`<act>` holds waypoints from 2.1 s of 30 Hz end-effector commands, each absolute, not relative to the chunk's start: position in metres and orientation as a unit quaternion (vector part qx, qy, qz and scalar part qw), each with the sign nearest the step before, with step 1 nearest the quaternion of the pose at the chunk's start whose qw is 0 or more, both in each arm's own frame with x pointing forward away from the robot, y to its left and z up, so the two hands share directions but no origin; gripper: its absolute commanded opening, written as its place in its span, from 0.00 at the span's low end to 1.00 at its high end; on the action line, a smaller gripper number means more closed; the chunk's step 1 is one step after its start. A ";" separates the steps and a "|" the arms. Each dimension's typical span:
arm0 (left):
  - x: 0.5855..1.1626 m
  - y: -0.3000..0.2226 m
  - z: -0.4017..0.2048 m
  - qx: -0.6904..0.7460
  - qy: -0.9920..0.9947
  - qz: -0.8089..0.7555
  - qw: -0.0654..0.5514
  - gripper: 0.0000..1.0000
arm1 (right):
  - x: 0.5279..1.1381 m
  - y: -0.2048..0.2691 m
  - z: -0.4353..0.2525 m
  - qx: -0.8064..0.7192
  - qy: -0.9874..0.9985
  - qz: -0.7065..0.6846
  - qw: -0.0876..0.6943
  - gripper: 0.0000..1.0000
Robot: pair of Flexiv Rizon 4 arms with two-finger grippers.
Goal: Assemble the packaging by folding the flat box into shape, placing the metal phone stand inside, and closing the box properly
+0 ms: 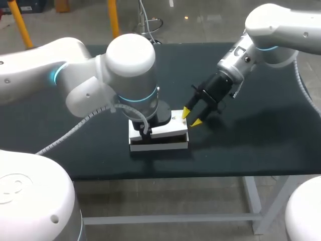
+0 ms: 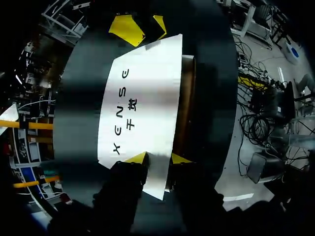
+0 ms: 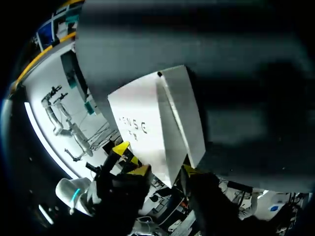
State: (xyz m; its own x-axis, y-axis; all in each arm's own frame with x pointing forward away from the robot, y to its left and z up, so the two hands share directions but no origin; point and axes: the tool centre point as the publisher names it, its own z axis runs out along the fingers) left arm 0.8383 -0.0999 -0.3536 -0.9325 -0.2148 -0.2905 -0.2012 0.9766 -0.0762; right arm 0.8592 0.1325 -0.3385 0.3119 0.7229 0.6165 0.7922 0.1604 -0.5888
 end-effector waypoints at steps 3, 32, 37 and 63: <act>0.838 -0.103 -0.359 -0.103 0.984 -0.018 0.143 0.30 | 0.852 0.134 -0.334 -0.650 -0.590 -0.042 0.477 0.43; 0.833 -0.107 -0.357 -0.100 0.985 -0.008 0.140 0.36 | 0.837 0.146 -0.330 -0.639 -0.625 -0.056 0.446 0.26; 0.833 -0.108 -0.357 -0.100 0.985 -0.006 0.140 0.37 | 0.831 0.144 -0.326 -0.636 -0.631 -0.067 0.440 0.00; 0.831 -0.106 -0.360 -0.102 0.985 -0.003 0.137 0.36 | 0.830 0.151 -0.345 -0.630 -0.637 -0.056 0.440 0.00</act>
State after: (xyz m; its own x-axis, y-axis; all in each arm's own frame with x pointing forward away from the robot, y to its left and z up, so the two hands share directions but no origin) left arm 0.8322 -0.1048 -0.3584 -0.9430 -0.2001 -0.2658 -0.1970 0.9796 -0.0385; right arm 0.8260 0.1513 -0.3420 0.1798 0.7555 0.6300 0.8590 0.1915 -0.4748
